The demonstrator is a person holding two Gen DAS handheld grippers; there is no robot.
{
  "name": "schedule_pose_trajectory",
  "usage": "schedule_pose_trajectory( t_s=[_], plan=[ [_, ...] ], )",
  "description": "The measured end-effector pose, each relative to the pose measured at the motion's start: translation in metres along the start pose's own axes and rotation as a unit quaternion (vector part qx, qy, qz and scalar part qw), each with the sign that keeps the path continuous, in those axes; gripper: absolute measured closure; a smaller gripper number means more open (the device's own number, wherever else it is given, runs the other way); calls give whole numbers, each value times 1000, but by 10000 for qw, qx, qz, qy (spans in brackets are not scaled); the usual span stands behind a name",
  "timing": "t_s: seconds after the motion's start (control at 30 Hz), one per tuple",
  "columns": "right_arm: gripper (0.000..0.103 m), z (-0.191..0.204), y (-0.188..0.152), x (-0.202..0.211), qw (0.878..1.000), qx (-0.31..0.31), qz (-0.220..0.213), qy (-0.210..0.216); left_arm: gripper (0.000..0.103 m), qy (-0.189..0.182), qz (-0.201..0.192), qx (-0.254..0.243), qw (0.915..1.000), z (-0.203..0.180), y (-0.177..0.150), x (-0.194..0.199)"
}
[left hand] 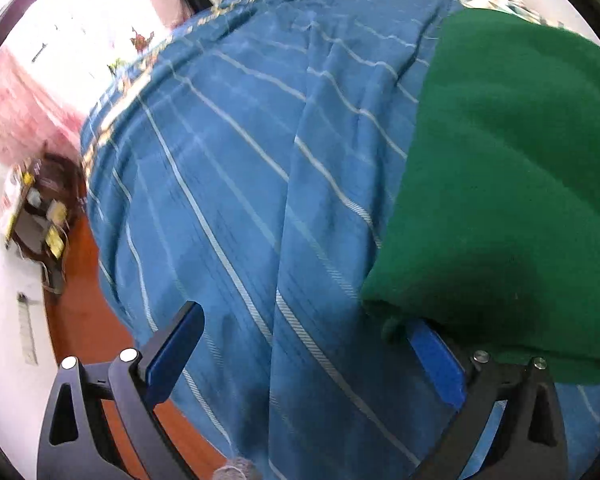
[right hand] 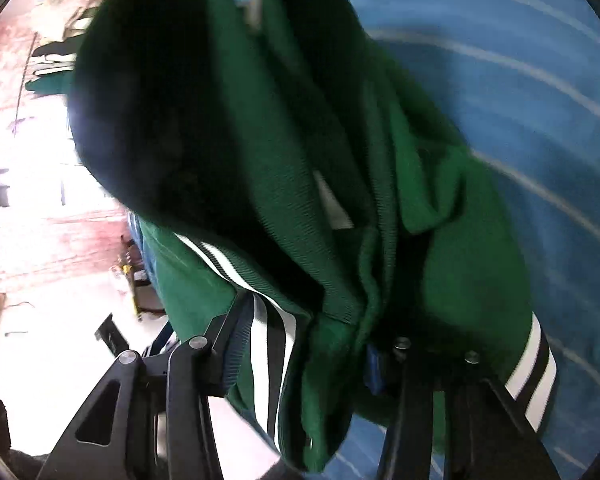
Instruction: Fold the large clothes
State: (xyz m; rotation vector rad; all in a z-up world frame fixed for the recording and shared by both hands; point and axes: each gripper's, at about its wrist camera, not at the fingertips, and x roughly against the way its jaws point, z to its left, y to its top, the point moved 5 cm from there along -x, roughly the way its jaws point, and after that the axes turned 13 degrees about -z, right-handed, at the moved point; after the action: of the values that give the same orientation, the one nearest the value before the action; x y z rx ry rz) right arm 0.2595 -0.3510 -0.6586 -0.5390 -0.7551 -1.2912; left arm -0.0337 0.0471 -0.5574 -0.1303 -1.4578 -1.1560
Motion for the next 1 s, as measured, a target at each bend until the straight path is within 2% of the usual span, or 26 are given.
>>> schedule_pose_trajectory(
  t_s=[0.07, 0.1, 0.13, 0.2, 0.23, 0.3, 0.33, 0.4, 0.5, 0.57, 0.6, 0.67, 0.73, 0.8, 0.93, 0.97, 1.0],
  plan=[
    [51, -1, -2, -25, 9997, -145, 199, -79, 0, -12, 43, -6, 10000, 3, -3, 4],
    [57, -1, -2, -29, 9996, -151, 159, -192, 0, -6, 119, 39, 9999, 5, -4, 5],
    [68, 0, -1, -26, 9994, -262, 18, -237, 0, 16, 193, 117, 9997, 10, -3, 8],
    [77, 6, 2, 4, 9974, -600, -406, 47, 0, 3, 159, 288, 9995, 23, 5, 21],
    [79, 11, 2, 31, 9938, -809, -687, 343, 0, 31, 73, 361, 9993, 30, 9, 28],
    [81, 21, 2, 78, 9885, -919, -1039, 596, 0, 171, -172, 528, 9983, 49, 17, 44],
    [81, 24, 0, 104, 9868, -884, -1239, 550, 0, 231, -203, 602, 9977, 57, 18, 44],
    [81, 11, 0, 129, 9847, -950, -1393, 451, 0, 314, -54, 693, 9971, 65, 15, 31],
    [81, -39, -1, 115, 9864, -1179, -1138, -99, 0, 394, 329, 861, 9950, 64, 7, -10],
    [81, -78, -8, 77, 9870, -1305, -736, -580, 0, 339, 543, 892, 9940, 54, 3, -36],
    [81, -91, -11, 61, 9860, -1367, -639, -703, 0, 223, 643, 926, 9934, 46, 1, -50],
    [80, -108, -12, 40, 9853, -1382, -618, -792, 0, 285, 596, 800, 9946, 35, 2, -65],
    [78, -105, -9, 39, 9856, -1371, -595, -794, 0, 463, 348, 723, 9957, 31, 5, -68],
    [76, -94, -10, 44, 9893, -1176, -454, -738, 0, 510, 264, 754, 9955, 30, 4, -65],
    [64, -80, -14, 49, 9931, -1004, -184, -582, 0, 283, 844, 753, 9932, 39, 20, -59],
    [63, -79, -16, 49, 9929, -1027, -102, -585, 0, 339, 804, 815, 9928, 44, 31, -52],
    [62, -78, -16, 48, 9928, -1040, -43, -596, 0, 405, 593, 937, 9930, 51, 48, -35]
  ],
)
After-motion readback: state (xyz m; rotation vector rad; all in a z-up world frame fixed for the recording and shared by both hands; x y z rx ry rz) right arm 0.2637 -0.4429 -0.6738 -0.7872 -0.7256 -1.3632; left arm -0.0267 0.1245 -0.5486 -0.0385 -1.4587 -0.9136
